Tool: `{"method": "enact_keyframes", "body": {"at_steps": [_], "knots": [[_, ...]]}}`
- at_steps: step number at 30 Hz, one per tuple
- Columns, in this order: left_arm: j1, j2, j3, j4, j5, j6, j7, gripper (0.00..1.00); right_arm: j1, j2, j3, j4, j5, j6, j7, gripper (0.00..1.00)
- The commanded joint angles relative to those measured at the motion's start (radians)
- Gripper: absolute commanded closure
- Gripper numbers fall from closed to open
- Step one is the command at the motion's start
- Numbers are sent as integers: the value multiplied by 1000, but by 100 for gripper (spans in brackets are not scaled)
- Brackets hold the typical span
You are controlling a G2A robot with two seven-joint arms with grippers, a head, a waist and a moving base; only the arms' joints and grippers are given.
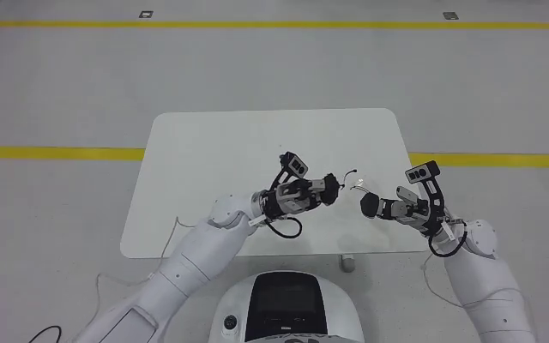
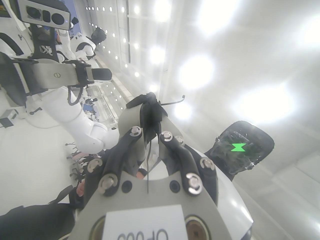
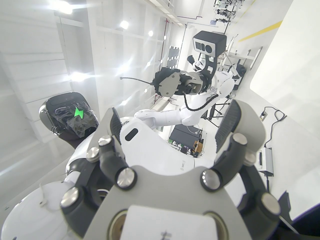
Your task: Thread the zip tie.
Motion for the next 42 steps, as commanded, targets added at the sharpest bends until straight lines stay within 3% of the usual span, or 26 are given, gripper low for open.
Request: {"method": "enact_keyframes", "body": {"at_steps": [1,9,11,16,25,35,42], "knots": [[-6,-3,-3,7,11,0,14,100,0,0,0,0,0,0,0,0],[-4,-3,-3,5,11,0,20,100,0,0,0,0,0,0,0,0],[8,-3,-3,-14,16,3,44,100,0,0,0,0,0,0,0,0],[29,-15,2,-31,-76,0,13,100,0,0,0,0,0,0,0,0],[27,-46,19,24,-224,0,-57,100,-11,-3,-12,-37,11,28,-43,0],[23,-50,20,39,-223,0,-60,100,-5,-1,-15,-57,-7,25,-4,0],[55,-53,17,18,-223,6,-33,100,-14,-12,-49,-88,49,7,-81,0]]}}
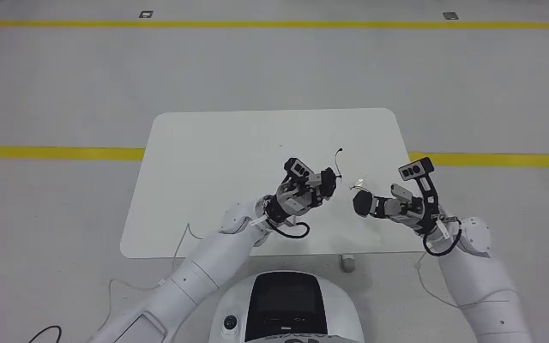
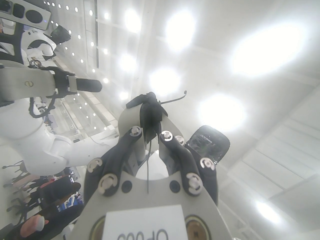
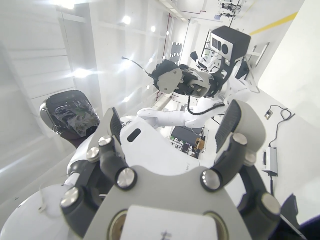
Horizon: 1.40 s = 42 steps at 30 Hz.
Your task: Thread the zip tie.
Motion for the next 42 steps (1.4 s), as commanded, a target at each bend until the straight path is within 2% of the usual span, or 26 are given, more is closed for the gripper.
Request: {"method": "enact_keyframes", "body": {"at_steps": [1,8,9,15,18,24,27,34,35,36,39,42], "knots": [[2,-4,8,4,-3,-2,-3,100,-1,-5,-15,0,43,-7,-15,0],[-11,-21,20,38,-12,-6,-20,100,11,-20,-64,13,153,25,4,0],[-13,-23,18,42,-8,-6,-22,100,17,-20,-69,14,155,35,33,0],[-13,-24,18,44,-6,-6,-24,100,18,-20,-68,16,154,35,37,0],[-8,-22,14,27,38,-6,16,100,16,-21,-73,1,163,46,18,0],[14,-20,-36,-16,188,-6,77,100,5,-27,-84,-10,225,95,20,0],[35,-25,-61,-37,205,-6,79,100,8,-31,-96,-4,258,126,25,0],[37,-25,-63,-38,207,-6,78,100,21,-41,-126,12,292,157,38,0],[37,-25,-63,-38,207,-6,78,100,22,-42,-128,14,293,160,40,8],[37,-25,-63,-38,207,-6,78,100,24,-42,-130,14,295,163,42,28],[37,-25,-63,-38,207,-6,78,100,28,-45,-134,13,302,172,50,51],[37,-25,-63,-38,207,-6,78,100,30,-47,-137,12,306,176,52,54]]}}
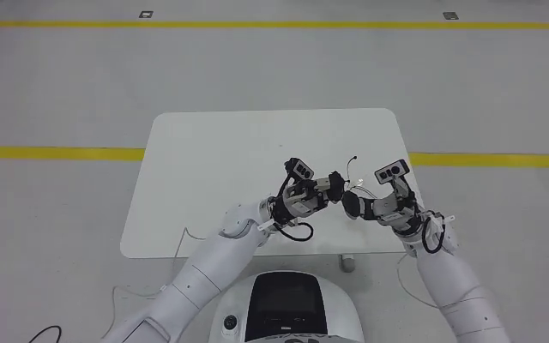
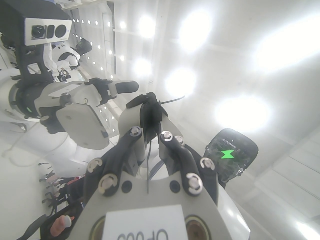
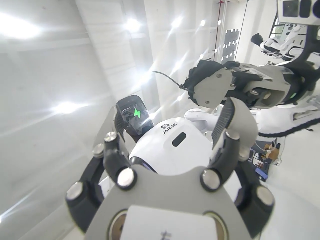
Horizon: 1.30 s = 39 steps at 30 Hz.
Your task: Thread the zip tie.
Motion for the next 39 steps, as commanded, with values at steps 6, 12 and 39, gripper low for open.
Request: {"method": "enact_keyframes", "body": {"at_steps": [6,12,39], "knots": [[0,0,0,0,0,0,0,100,3,-6,-11,-2,0,7,2,59],[0,0,0,0,0,0,0,100,6,-10,-24,-2,-13,16,-6,61],[0,0,0,0,0,0,0,100,18,-27,-35,-6,-26,6,-28,75]]}}
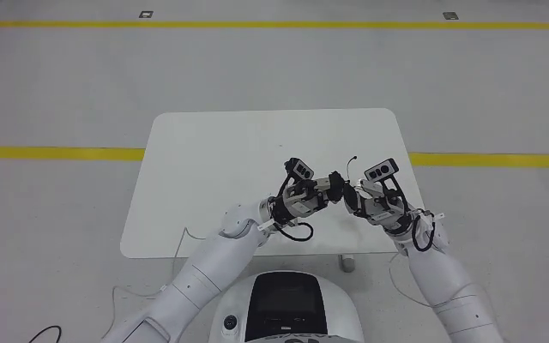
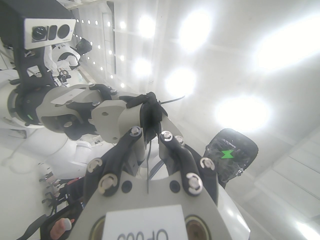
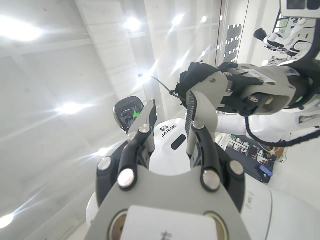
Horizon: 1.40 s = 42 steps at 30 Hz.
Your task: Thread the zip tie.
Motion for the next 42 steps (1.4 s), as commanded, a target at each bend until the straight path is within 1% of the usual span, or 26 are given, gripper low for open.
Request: {"method": "enact_keyframes", "body": {"at_steps": [1,12,14,22,37,42], "knots": [[0,0,0,0,0,0,0,100,1,-1,0,0,-2,0,-2,76],[0,0,0,0,0,0,0,100,2,-6,2,2,-12,0,-11,80],[0,0,0,0,0,0,0,100,2,-6,2,3,-13,1,-12,82],[0,0,0,0,0,0,0,100,3,-9,4,4,-20,2,-17,84],[0,0,0,0,0,0,0,100,3,-14,9,5,-30,2,-24,100],[0,0,0,0,0,0,0,100,4,-16,10,9,-32,2,-25,100]]}}
